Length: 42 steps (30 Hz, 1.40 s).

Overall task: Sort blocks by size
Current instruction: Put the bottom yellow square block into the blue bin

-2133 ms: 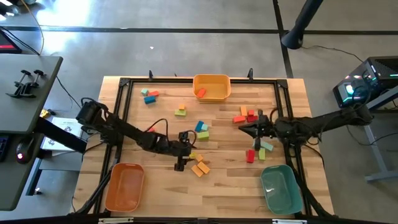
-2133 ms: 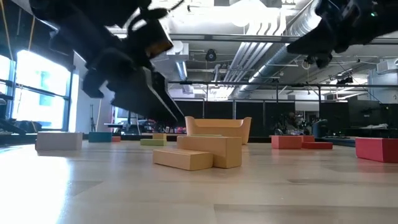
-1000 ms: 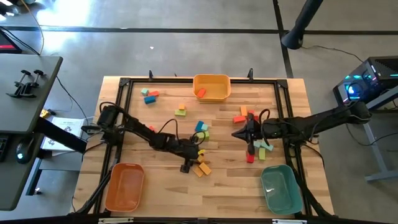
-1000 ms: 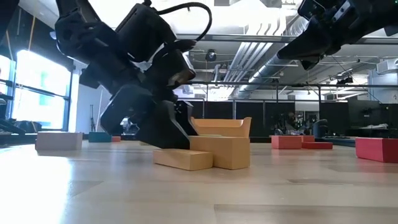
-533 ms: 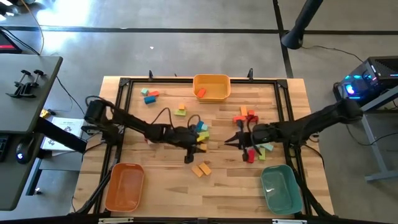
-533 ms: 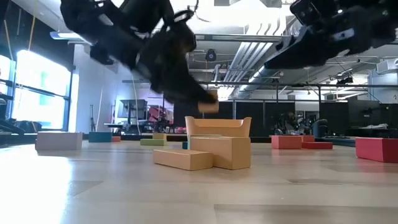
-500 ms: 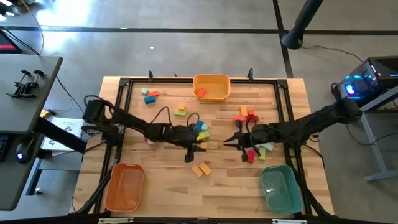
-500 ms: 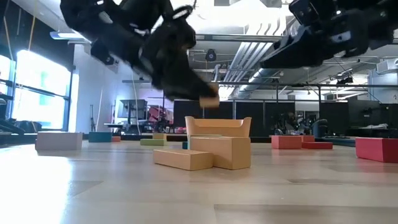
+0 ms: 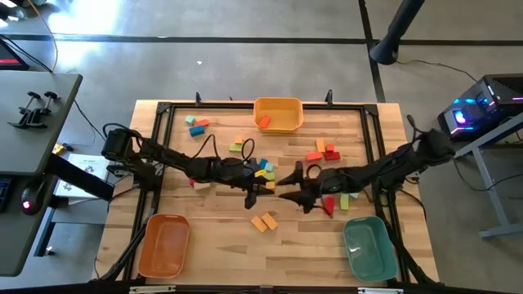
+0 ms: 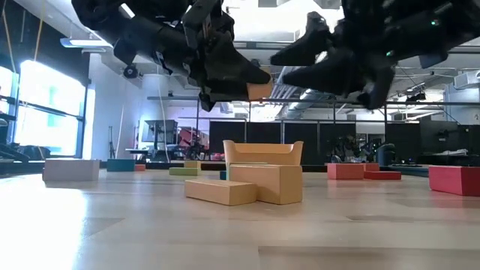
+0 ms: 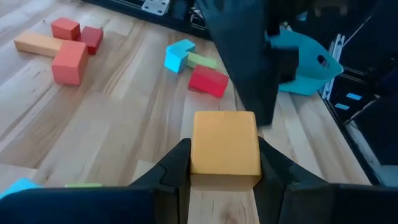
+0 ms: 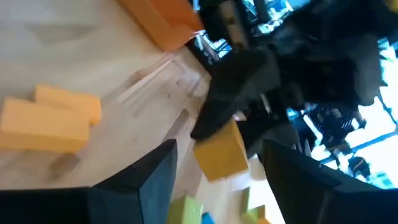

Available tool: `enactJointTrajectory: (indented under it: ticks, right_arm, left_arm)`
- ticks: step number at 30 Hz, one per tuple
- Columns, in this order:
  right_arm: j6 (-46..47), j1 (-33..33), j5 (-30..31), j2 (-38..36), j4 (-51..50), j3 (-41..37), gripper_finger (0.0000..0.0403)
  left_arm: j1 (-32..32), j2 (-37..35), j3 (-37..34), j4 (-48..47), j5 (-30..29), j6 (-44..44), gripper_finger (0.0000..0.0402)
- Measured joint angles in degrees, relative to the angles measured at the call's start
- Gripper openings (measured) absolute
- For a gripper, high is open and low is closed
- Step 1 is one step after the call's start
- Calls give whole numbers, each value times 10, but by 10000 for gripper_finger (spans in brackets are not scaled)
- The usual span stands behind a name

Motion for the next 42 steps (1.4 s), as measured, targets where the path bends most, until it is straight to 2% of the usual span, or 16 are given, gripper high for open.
enactJointTrajectory:
  ticks: [5, 10, 17, 22, 26, 29, 33, 36, 38, 42]
  right_arm:
    - [-50, 6, 88, 51, -5, 47, 228]
    - [-59, 10, 97, 74, -22, 74, 208]
    - [-52, 21, 100, 73, -33, 74, 128]
    - [27, 36, 130, 70, -41, 75, 129]
    - [99, 64, 188, 26, -141, 74, 129]
    - [196, 90, 215, -35, -278, 83, 129]
    - [424, 145, 204, -116, -542, 148, 129]
    - [618, 203, 155, -140, -752, 228, 129]
    - [751, 250, 105, -141, -854, 280, 129]
    - [1013, 340, 25, -141, -954, 337, 129]
  left_arm:
    - [-1, 0, 0, 4, -1, -6, 106]
    - [-3, 0, 0, 8, 2, -10, 108]
    - [-3, 0, 0, 13, 6, -24, 121]
    - [-3, 0, 0, 15, 2, -20, 156]
    - [-3, 0, 0, 13, -2, -5, 186]
    - [-3, 0, 0, 16, -5, 3, 197]
    - [-7, 0, 0, 31, -7, 20, 198]
    - [-18, 0, 0, 39, -17, 38, 198]
    - [-28, 0, 0, 54, -41, 54, 198]
    - [-47, 0, 0, 79, -97, 91, 199]
